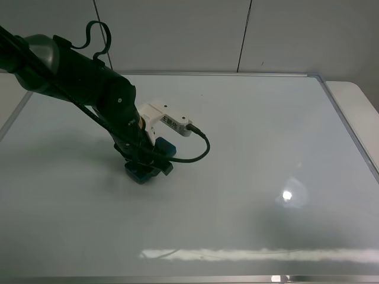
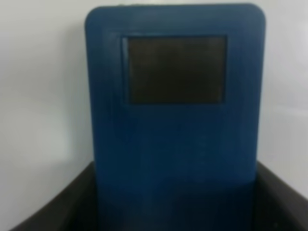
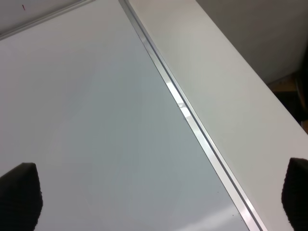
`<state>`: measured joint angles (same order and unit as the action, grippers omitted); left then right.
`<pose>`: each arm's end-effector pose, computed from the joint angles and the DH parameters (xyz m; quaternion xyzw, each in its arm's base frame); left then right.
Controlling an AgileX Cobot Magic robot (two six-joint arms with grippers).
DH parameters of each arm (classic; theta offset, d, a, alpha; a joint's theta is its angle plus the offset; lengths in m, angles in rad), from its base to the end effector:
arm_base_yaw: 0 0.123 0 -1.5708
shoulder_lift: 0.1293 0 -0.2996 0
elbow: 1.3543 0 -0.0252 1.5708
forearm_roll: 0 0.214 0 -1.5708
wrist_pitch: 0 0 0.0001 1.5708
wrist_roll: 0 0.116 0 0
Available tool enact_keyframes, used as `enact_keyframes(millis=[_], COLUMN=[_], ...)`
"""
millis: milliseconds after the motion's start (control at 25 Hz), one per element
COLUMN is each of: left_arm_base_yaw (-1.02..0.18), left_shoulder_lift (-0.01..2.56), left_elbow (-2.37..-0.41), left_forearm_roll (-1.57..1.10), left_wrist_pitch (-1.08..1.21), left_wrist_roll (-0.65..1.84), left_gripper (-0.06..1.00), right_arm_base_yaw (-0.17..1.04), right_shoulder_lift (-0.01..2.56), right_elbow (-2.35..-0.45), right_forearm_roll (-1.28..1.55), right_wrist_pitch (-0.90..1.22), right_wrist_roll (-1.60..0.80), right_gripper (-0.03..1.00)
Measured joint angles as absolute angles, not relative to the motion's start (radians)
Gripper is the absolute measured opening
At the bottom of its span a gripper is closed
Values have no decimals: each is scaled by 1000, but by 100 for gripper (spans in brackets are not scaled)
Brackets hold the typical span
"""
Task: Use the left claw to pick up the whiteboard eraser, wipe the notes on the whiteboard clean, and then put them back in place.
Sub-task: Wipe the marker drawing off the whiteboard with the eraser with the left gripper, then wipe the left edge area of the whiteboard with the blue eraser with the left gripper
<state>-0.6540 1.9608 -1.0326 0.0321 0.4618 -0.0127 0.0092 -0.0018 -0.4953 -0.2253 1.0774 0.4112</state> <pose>0.2715 -0.2060 0.1285 0.3249 0.9362 -0.0352 0.1292 -0.0317 -0.0231 0.2473 0.1753 0.8347 -0.0034 0.5221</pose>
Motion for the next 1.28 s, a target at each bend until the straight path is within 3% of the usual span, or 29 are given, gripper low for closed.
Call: enact_keyframes(millis=[280,560,1000,1280], left_arm_base_yaw=[-798,-790,-594,-417], left_shoulder_lift=[1962,1957,1943,1896], left_elbow=[-1029,-981,-925,-914], left_forearm_roll=[-17,-19,64,134], left_wrist_pitch=[458,384,280,347], left_wrist_roll=[-38,-45,-45,-57], left_gripper=[55,55,55,55], right_arm_base_yaw=[9,9,9,9], right_shoulder_lift=[-2,-2,-2,-2], right_elbow=[-495,-495,-495,-495], right_forearm_roll=[-225,-225,-225,-225], right_wrist_pitch=[1077,1077,1077,1077], right_wrist_roll=[411,411,411,411], right_gripper=[99,99,99,99])
